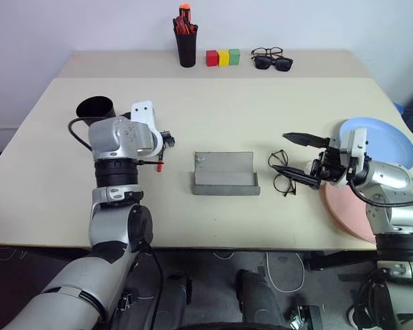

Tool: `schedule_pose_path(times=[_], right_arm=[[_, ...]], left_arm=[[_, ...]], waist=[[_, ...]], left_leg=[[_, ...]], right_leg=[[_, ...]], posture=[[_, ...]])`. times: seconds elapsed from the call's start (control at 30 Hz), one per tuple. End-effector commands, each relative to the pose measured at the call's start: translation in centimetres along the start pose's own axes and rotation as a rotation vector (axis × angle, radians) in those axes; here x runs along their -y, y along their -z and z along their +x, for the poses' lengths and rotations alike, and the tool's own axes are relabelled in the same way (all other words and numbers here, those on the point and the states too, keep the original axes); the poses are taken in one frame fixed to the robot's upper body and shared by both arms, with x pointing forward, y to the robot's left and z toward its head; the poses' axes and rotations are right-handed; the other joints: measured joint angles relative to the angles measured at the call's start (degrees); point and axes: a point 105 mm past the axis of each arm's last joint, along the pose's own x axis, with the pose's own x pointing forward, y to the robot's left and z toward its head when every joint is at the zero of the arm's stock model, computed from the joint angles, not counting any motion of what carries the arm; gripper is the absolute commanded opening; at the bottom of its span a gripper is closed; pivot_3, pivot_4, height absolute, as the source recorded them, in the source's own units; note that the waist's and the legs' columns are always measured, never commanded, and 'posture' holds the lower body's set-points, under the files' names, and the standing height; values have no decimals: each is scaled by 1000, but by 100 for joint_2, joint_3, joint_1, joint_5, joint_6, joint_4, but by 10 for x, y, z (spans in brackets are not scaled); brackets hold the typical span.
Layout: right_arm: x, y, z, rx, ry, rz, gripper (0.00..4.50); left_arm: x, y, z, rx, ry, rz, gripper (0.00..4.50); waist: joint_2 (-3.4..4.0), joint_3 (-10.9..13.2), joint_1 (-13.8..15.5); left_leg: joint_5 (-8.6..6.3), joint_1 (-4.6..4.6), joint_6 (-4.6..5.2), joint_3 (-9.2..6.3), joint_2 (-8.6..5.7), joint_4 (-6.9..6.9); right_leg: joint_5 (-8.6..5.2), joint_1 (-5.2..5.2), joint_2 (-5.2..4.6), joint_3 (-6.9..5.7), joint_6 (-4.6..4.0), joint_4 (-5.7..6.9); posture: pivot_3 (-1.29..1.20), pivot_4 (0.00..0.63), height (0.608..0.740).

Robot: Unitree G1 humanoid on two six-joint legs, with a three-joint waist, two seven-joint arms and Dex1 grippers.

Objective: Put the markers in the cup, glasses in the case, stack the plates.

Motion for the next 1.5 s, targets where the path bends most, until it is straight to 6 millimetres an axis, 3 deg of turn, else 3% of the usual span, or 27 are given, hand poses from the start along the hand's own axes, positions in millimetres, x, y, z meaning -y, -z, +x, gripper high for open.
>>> schedule_pose_path(times=[0.03, 0.23, 0.43, 0.53, 0.6, 0.67, 0.77, 0.9, 0.97, 1.07, 1.17, 1.5], right_arm=[[1, -16, -4, 27, 22, -70, 4048], [-3, -14, -11, 16, 52, -66, 4048], [-2, -13, -12, 9, 61, -61, 4048], [1, -11, -11, 6, 70, -58, 4048], [5, -10, -10, 7, 78, -56, 4048], [8, -9, -7, 14, 84, -54, 4048], [13, -9, -1, 34, 85, -52, 4048], [18, -8, 9, 55, 74, -43, 4048], [19, -6, 13, 62, 68, -37, 4048], [20, -4, 18, 71, 57, -31, 4048], [20, -5, 22, 76, 51, -30, 4048], [17, -10, 17, 74, 77, -41, 4048]], left_arm=[[-1, -15, -2, 31, -23, -13, 3080], [-2, -16, 2, 15, -37, -20, 49], [7, -19, 0, 49, 5, -17, 14], [33, -31, -21, 141, 147, 36, 14], [44, -44, -42, 283, 150, 163, 14], [52, -58, -65, 437, 190, 177, 14], [35, -99, -110, 872, 37, 247, 14], [-9, -119, -148, 1221, -294, 394, 14], [-29, -117, -148, 1257, -404, 405, 14], [-58, -109, -130, 1201, -536, 361, 14], [-73, -104, -117, 1188, -624, 333, 14], [-65, -117, -89, 1208, -624, 337, 14]], waist=[[0, 0, -2], [0, 0, -2], [0, 0, -3], [-2, 1, -3], [-2, 1, -10], [-2, 1, -18], [0, 0, -35], [4, -2, -62], [4, -2, -29], [2, -1, 47], [-1, 0, 69], [-1, 0, 11]], left_leg=[[0, 0, 0, 0, 0, 1], [3, 2, -5, 0, 1, 2], [4, 2, -7, 0, 0, 2], [4, 0, -7, 0, 0, 2], [4, -3, -7, 0, 0, 1], [5, -4, -8, 0, 1, -1], [10, 1, -17, 3, 3, -5], [16, 11, -26, 5, 9, -14], [17, 12, -25, 5, 10, -13], [17, 5, -23, 0, 3, -2], [15, -1, -19, -2, 0, 2], [14, -2, -19, -3, 1, 0]], right_leg=[[0, 0, 0, 0, 1, 1], [-12, 1, 0, 0, 25, 5], [-10, 0, 0, 0, 26, 6], [-6, 0, 0, 0, 19, 5], [4, -2, 0, 1, 4, 3], [4, -5, -1, 2, 3, 3], [7, -7, 1, 4, -3, 4], [18, -9, 7, 5, -19, 5], [19, -7, 7, 5, -20, 6], [18, -2, 4, 5, -18, 3], [22, -3, 3, 4, -12, 0], [23, -6, 4, 3, -10, 4]], posture=[[0, 150, 740], [0, 150, 740], [0, 150, 740], [0, 150, 740], [0, 150, 740], [0, 150, 740], [0, 150, 740], [0, 150, 740], [0, 150, 740], [0, 150, 740], [0, 150, 740], [0, 150, 740]])
